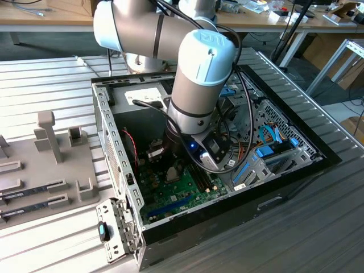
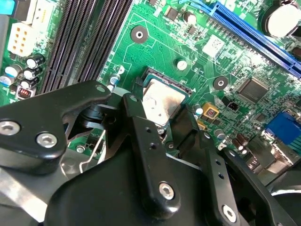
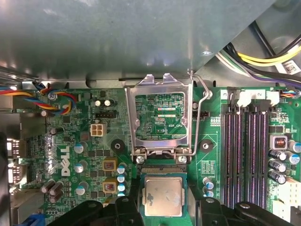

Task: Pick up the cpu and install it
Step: 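Place the cpu into insertion slot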

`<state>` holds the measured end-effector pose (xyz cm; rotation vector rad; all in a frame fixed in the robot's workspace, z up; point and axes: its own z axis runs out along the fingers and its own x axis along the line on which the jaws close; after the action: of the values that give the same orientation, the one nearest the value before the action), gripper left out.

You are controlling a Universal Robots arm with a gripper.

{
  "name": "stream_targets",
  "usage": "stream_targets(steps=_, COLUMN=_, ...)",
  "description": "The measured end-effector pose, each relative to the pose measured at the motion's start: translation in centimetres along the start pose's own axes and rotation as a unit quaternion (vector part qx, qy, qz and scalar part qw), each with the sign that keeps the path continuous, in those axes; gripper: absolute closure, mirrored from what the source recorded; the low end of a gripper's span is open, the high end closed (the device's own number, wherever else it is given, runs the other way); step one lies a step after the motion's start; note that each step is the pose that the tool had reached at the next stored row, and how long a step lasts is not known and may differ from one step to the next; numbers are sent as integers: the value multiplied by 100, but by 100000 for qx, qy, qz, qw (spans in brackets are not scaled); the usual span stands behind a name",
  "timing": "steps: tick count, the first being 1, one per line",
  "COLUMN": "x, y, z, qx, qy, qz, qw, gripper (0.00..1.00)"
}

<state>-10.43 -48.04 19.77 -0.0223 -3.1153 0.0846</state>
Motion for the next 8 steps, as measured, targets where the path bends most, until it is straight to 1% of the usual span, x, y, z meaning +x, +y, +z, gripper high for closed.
stream_targets(steps=8, x=1, y=1, z=8, qx=-14, qy=-7, qz=2, qw=100000, gripper=53)
